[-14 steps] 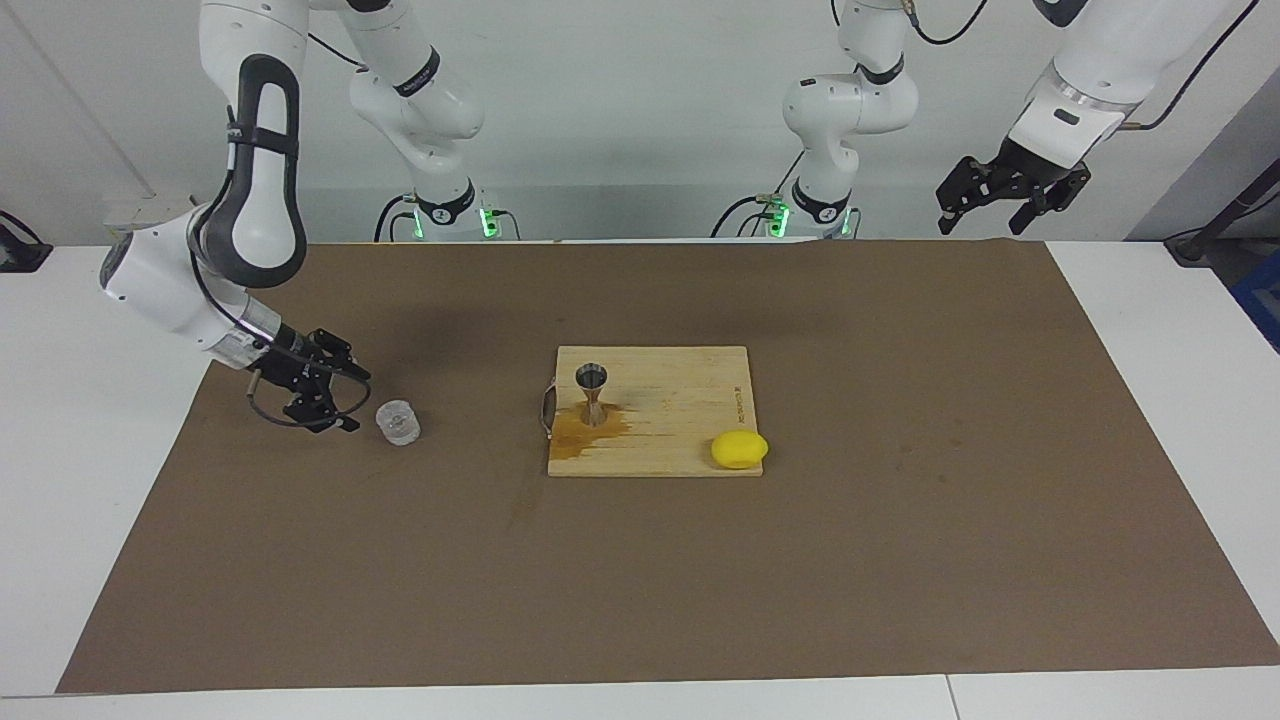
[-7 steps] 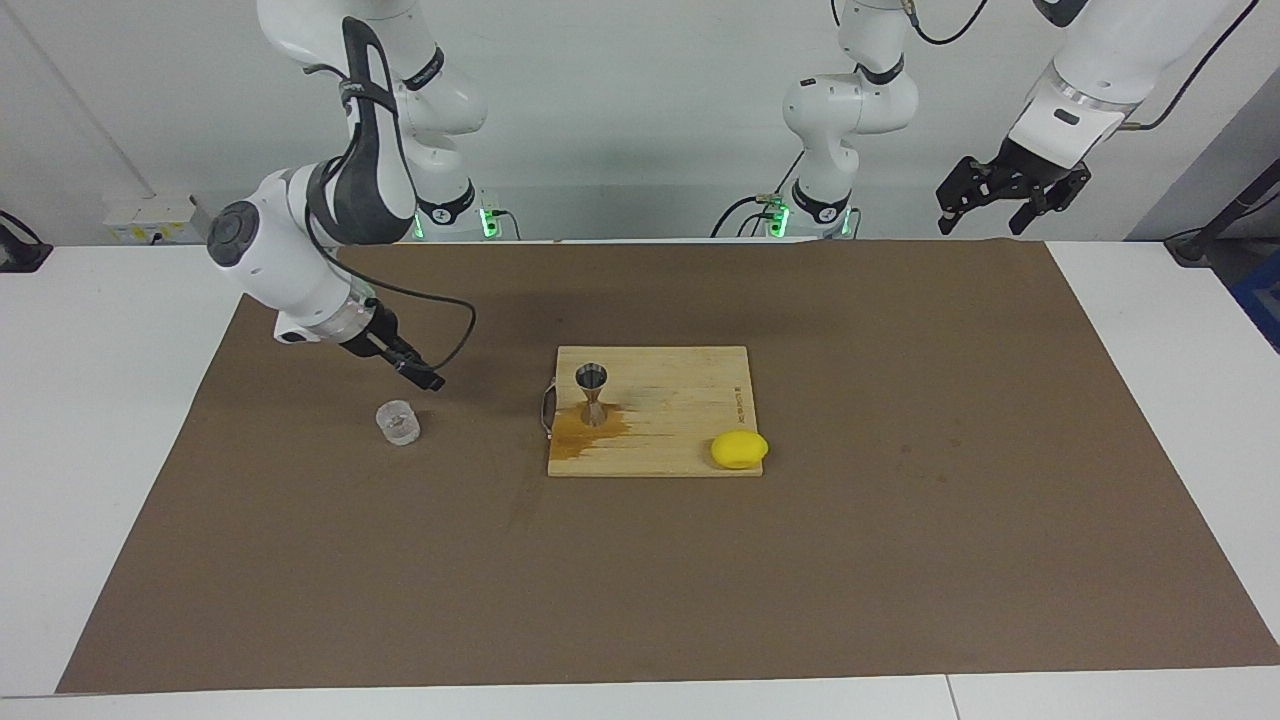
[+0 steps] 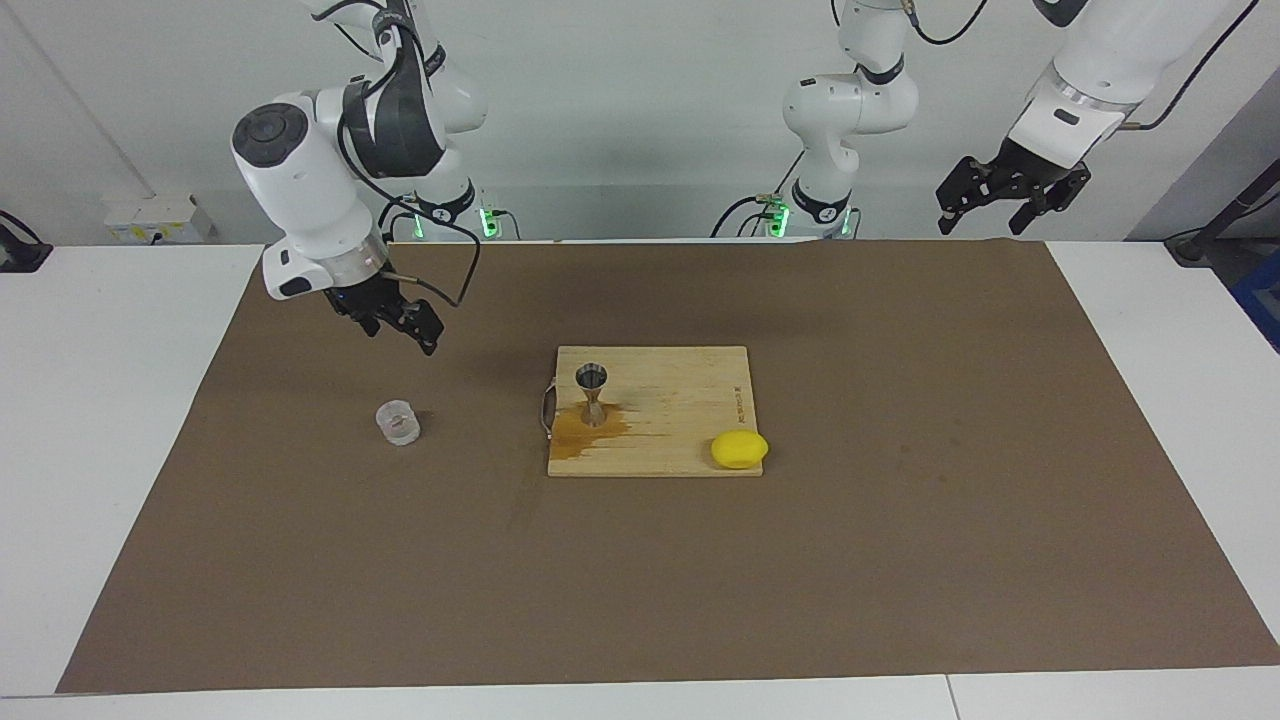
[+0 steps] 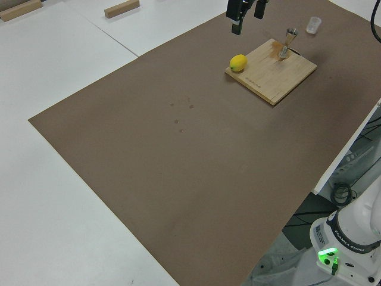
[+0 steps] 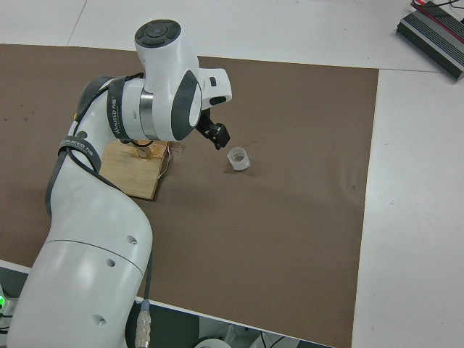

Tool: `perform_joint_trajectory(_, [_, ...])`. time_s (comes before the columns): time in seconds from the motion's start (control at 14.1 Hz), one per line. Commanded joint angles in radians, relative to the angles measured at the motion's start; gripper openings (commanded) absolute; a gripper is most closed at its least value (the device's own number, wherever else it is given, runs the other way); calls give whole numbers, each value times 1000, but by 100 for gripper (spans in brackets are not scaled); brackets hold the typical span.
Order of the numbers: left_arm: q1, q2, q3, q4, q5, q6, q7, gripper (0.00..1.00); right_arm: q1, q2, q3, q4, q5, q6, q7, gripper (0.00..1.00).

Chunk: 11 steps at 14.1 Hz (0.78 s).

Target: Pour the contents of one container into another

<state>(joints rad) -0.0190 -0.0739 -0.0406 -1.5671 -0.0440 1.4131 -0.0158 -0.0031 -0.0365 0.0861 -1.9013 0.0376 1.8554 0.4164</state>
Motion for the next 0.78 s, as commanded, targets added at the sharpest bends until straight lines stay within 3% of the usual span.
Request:
perform_joint_trajectory(0.0, [10,-26,-10,-24,18,-8,-9,100,-14,15,1,131,-47,-91,-83,100])
perform_joint_trajectory(0.57, [10,-26,-10,-22,18,-8,-9,100,-37,53,-9,372,-64,-301,-217,100])
perform_joint_trajectory(0.71, [10,-26,-10,-22,18,-8,-10,100,-34,60,-9,380,-59,-320,-243,100])
